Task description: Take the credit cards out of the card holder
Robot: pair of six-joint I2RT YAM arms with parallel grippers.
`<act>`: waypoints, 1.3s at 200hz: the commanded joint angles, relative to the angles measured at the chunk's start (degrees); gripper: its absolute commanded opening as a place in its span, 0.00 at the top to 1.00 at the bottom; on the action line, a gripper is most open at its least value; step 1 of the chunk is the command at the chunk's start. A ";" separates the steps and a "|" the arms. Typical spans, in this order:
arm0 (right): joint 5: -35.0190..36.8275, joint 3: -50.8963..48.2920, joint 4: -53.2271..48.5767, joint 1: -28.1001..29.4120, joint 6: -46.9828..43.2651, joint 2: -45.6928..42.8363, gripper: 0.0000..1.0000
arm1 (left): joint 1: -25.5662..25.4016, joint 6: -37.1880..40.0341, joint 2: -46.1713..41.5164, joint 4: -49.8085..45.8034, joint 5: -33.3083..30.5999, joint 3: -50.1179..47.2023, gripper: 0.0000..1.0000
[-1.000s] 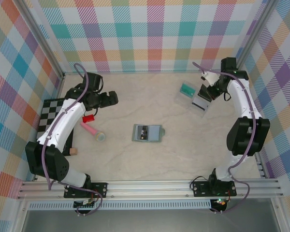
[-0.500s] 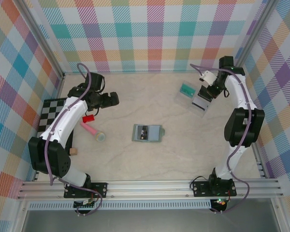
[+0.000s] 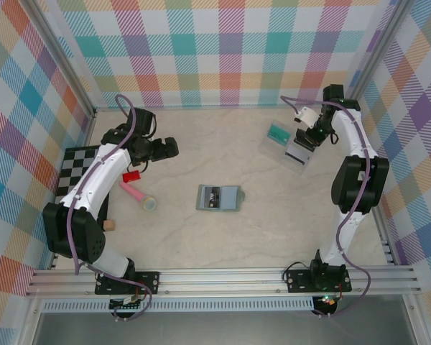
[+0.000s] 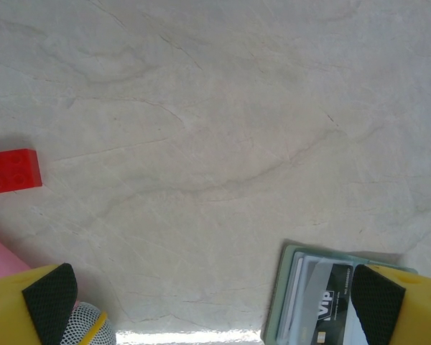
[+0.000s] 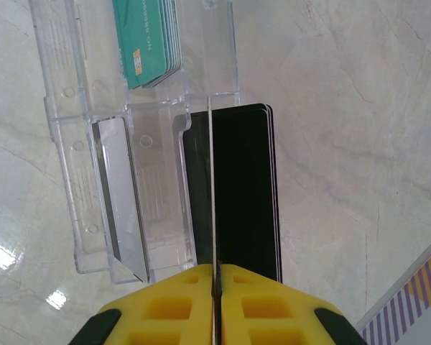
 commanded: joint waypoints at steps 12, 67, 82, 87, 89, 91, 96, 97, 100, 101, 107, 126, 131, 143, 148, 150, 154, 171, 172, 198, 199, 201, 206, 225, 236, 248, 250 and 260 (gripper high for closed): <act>-1.11 1.41 -1.36 -0.67 -1.20 -0.36 0.90 | 0.63 -0.75 0.88 -1.27 1.15 -0.69 0.00; -0.86 0.59 -0.87 -0.87 -1.04 -1.47 0.89 | 0.62 -0.78 1.68 -1.18 1.82 -0.68 0.00; -0.39 0.08 0.12 -0.88 -0.28 -1.40 0.85 | 0.62 -0.80 1.78 -1.09 1.91 -0.81 0.00; -0.03 0.06 0.65 -0.86 0.25 -1.32 0.80 | 0.62 -0.81 1.84 -1.09 1.91 -0.83 0.00; 0.07 0.01 0.80 -0.88 0.40 -1.25 0.78 | 0.62 -0.83 1.86 -1.09 1.93 -0.77 0.00; 0.16 0.07 0.94 -0.84 0.59 -1.17 0.77 | 0.62 -0.81 1.86 -1.09 1.96 -0.82 0.00; 0.19 0.11 0.98 -0.86 0.88 -1.04 0.77 | 0.62 -0.76 1.84 -1.18 1.96 -0.76 0.00; 0.19 0.11 1.03 -0.83 0.92 -0.99 0.77 | 0.62 -0.75 1.85 -1.18 1.93 -0.76 0.00; 0.19 0.06 1.00 -0.82 0.98 -0.95 0.76 | 0.62 -0.74 1.84 -1.19 1.91 -0.83 0.00; 0.19 0.09 1.00 -0.81 1.02 -0.94 0.76 | 0.62 -0.74 1.85 -1.19 1.91 -0.79 0.00; 0.10 0.04 1.05 -0.87 1.19 -0.86 0.76 | 0.62 -0.72 1.84 -1.30 1.76 -0.83 0.00; -0.45 0.11 1.78 -0.81 2.25 -1.14 0.75 | 0.62 -0.64 1.71 -1.60 1.62 -0.83 0.00; -0.77 0.09 1.93 -0.80 2.52 -1.43 0.74 | 0.62 -0.65 1.68 -1.69 1.58 -0.86 0.00; -1.49 0.51 2.03 -0.82 3.41 -2.02 0.70 | 0.62 -0.61 1.47 -1.67 1.55 -0.92 0.00; -1.92 0.80 1.92 -0.81 3.72 -2.27 0.68 | 0.62 -0.69 1.51 -1.63 1.54 -0.98 0.00; -2.05 0.94 1.95 -0.82 3.95 -2.44 0.67 | 0.62 -0.74 1.49 -1.65 1.55 -0.94 0.00; -2.36 1.07 1.96 -0.78 4.38 -2.76 0.66 | 0.61 -0.82 1.42 -1.62 1.56 -0.97 0.00; -4.68 1.25 2.29 -0.82 6.70 -4.63 0.60 | 0.62 -1.36 1.17 -1.37 2.10 -1.27 0.00; -4.88 1.21 2.35 -0.85 6.96 -4.76 0.60 | 0.62 -1.40 1.16 -1.36 2.14 -1.32 0.00; -10.00 -2.88 6.10 0.01 12.99 -10.28 0.58 | 0.62 -2.20 0.25 0.16 5.14 -2.86 0.00; -10.09 -3.23 6.36 0.13 13.18 -10.53 0.58 | 0.62 -2.17 0.22 0.33 5.46 -2.95 0.00; -10.16 -3.82 6.75 0.33 13.47 -11.03 0.58 | 0.62 -2.15 0.13 0.62 5.98 -3.12 0.00; -10.21 -5.41 7.94 1.11 14.39 -12.47 0.57 | 0.62 -2.15 -0.13 1.34 7.33 -3.65 0.00; -9.22 -12.35 12.49 5.12 18.15 -17.77 0.58 | 0.53 -3.37 -1.07 3.68 10.76 -5.52 0.00; -10.80 -14.80 13.58 7.22 23.56 -20.26 0.60 | 0.45 -4.21 -1.35 4.54 11.89 -6.47 0.00; -14.90 -17.35 14.71 9.21 30.92 -22.73 0.62 | 0.29 -5.35 -1.53 5.32 12.72 -7.59 0.00; -15.56 -17.90 14.82 9.61 31.99 -23.06 0.63 | 0.28 -5.50 -1.54 5.48 12.90 -7.82 0.00; -18.02 -20.92 16.64 12.06 37.24 -25.29 0.63 | 0.05 -6.27 -1.74 6.36 13.88 -8.89 0.00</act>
